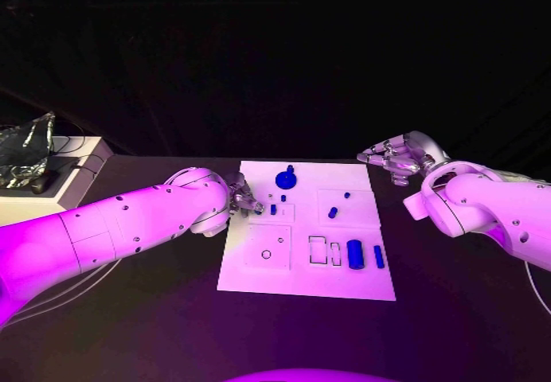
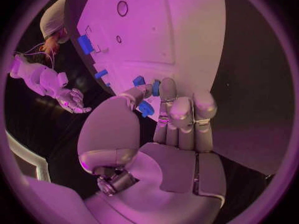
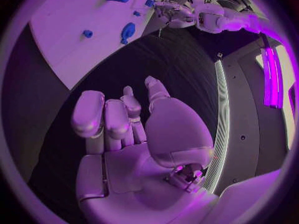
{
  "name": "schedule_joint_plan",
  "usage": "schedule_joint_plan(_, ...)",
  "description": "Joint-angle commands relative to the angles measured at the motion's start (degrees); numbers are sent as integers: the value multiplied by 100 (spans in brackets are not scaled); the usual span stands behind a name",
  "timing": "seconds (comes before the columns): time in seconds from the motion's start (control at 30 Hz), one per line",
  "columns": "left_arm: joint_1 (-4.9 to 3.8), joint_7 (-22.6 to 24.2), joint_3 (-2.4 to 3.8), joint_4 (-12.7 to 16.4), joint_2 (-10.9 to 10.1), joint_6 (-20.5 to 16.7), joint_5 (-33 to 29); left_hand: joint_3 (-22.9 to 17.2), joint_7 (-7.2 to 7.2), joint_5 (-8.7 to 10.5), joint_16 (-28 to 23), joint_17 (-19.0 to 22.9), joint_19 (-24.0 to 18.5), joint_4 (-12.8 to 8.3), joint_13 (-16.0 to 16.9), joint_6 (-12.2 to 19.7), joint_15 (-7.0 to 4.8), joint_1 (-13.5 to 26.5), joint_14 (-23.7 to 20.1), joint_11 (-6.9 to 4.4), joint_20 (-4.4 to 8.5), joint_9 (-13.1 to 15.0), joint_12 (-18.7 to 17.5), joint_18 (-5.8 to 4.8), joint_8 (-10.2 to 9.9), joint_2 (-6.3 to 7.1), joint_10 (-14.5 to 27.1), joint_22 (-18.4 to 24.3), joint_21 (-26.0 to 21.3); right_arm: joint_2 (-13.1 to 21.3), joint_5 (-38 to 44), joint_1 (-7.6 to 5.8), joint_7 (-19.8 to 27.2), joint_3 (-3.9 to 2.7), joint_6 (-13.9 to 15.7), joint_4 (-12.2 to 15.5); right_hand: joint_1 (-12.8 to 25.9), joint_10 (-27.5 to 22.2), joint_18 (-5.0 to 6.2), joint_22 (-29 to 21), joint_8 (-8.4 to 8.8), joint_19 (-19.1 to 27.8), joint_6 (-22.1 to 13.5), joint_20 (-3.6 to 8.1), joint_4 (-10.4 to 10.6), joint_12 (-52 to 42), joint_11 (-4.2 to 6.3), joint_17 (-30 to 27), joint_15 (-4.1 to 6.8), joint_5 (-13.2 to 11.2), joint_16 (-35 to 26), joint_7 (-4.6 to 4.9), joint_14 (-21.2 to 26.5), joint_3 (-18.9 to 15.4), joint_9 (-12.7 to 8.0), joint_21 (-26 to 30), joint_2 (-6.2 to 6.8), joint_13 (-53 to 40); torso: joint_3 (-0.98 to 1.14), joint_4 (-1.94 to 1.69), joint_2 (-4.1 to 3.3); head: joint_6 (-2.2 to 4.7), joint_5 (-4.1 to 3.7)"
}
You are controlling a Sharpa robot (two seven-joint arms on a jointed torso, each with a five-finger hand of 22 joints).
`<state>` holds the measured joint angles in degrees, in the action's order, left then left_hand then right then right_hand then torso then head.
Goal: Assemble the parts on the task board
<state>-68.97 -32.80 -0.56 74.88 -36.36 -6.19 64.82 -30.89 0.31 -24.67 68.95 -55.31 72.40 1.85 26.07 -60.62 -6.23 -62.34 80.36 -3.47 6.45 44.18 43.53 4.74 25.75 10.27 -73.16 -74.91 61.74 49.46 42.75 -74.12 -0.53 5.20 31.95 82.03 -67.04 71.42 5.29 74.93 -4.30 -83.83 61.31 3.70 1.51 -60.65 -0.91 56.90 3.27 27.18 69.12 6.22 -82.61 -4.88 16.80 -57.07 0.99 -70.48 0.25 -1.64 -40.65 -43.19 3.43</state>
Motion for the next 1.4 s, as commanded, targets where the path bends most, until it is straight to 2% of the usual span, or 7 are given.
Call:
schedule_joint_plan(0.03, 60, -7, -45, 23, 55, 244, -128, -564, -33, 29, 20, -20, 12, -642, 8, -52, -19, -92, 39, -57, -22, -12, -22, -86, -9, -78, -26, -123, -23, -1, 51, 0, 45, -2, -68, 8, 18, -34, 31, 776, 37, -392, -7, 40, 7, 11, 19, 5, 7, 38, -6, 16, 6, -30, -7, 0, -34, -5, 0, -1, 1, 5, -1)
schedule_joint_plan(0.17, 61, -2, -46, 10, 65, 208, -143, -314, -67, 71, 32, -47, 17, -526, 19, -82, -28, -131, 42, -68, -18, -25, -14, -100, -10, -140, -40, -120, -34, 0, 51, 0, 45, -2, -66, 7, 18, -34, 31, 776, 37, -392, -7, 40, 7, 11, 19, 5, 7, 38, -6, 16, 6, -30, -7, 0, -34, -5, -3, -4, -3, 15, -3)
schedule_joint_plan(0.37, 61, -1, -47, -22, 78, 180, -158, -38, -104, 114, 14, -42, 18, -338, 30, -104, -29, -119, 38, -72, -15, -40, -3, -110, -14, -136, -40, -112, -57, 2, 49, 0, 48, -2, -64, 9, 18, -34, 31, 776, 37, -392, -7, 40, 7, 11, 19, 5, 7, 38, -6, 16, 6, -30, -7, 0, -34, -5, -2, -4, 0, 4, -9)
schedule_joint_plan(0.67, 61, -22, -47, -62, 90, 177, -170, 840, -137, 124, -17, -21, 16, 110, 54, -176, -39, -244, 37, -77, 4, -113, 39, -134, -54, -159, 12, -97, -104, 6, 45, 0, 52, -2, -63, 18, 18, -34, 31, 776, 37, -392, -7, 40, 7, 11, 19, 5, 7, 38, -6, 16, 6, -30, -7, 0, -34, -5, -4, -1, -4, 15, -16)
schedule_joint_plan(0.93, 61, -46, -48, -81, 75, 163, -166, 1149, -137, 133, -27, -15, 14, 358, 46, -187, -35, -314, 35, -73, -5, -118, 64, -129, -34, -132, 26, -101, -129, 16, 44, 0, 55, -2, -52, 22, 18, -34, 31, 776, 37, -392, -7, 40, 7, 11, 19, 5, 7, 38, -6, 16, 6, -30, -7, 0, -34, -5, -5, -1, -3, 19, -19)
schedule_joint_plan(1.1, 62, -66, -48, -67, 47, 169, -151, 1732, -132, 123, -30, -12, 17, 544, 44, -190, -31, -380, 35, -69, -15, -106, 90, -123, -10, -225, 40, -108, -138, 21, 43, 1, 58, -2, -50, 23, 18, -34, 31, 776, 37, -392, -7, 40, 7, 11, 19, 5, 7, 38, -6, 16, 6, -30, -7, 0, -34, -5, -6, -3, -4, 22, -24)
schedule_joint_plan(1.4, 66, -91, -34, 8, -42, 171, -127, 2057, -126, 125, -23, -22, 22, 756, 30, -193, -28, -454, 34, -62, -23, -98, 115, -120, 19, -205, 51, -123, -146, 33, 43, 2, 64, -2, -44, 27, 18, -43, 34, 772, 38, -391, -18, 39, 0, 24, 17, -3, 6, 40, -12, 20, 7, -32, -10, 18, -31, 4, -9, -6, -3, 23, -31)
